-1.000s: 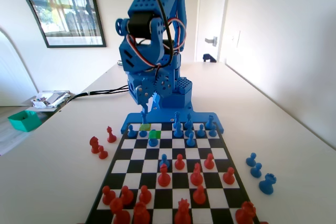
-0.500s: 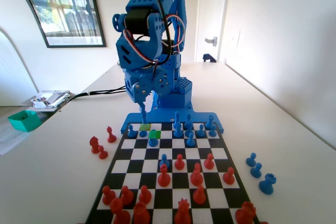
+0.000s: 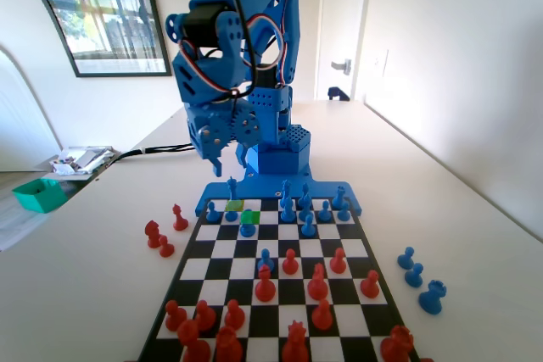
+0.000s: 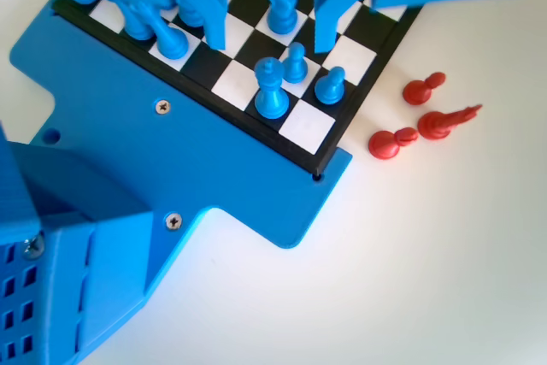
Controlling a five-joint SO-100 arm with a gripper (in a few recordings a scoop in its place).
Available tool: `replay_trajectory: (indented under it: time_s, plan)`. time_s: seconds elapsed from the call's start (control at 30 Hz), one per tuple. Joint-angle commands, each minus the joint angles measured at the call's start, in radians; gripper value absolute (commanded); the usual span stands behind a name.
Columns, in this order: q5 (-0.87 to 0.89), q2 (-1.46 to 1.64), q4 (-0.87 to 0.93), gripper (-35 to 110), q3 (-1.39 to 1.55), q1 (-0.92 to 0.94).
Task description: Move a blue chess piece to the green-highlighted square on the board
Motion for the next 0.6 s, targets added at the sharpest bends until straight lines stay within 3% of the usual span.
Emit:
replay_trajectory:
  time_s: [0.0, 0.57]
  plan:
    - [-0.020, 0.003, -0.015, 17, -0.038, 0.017]
    - [-0.032, -0.005, -0.291, 17, 0.190, 0.008]
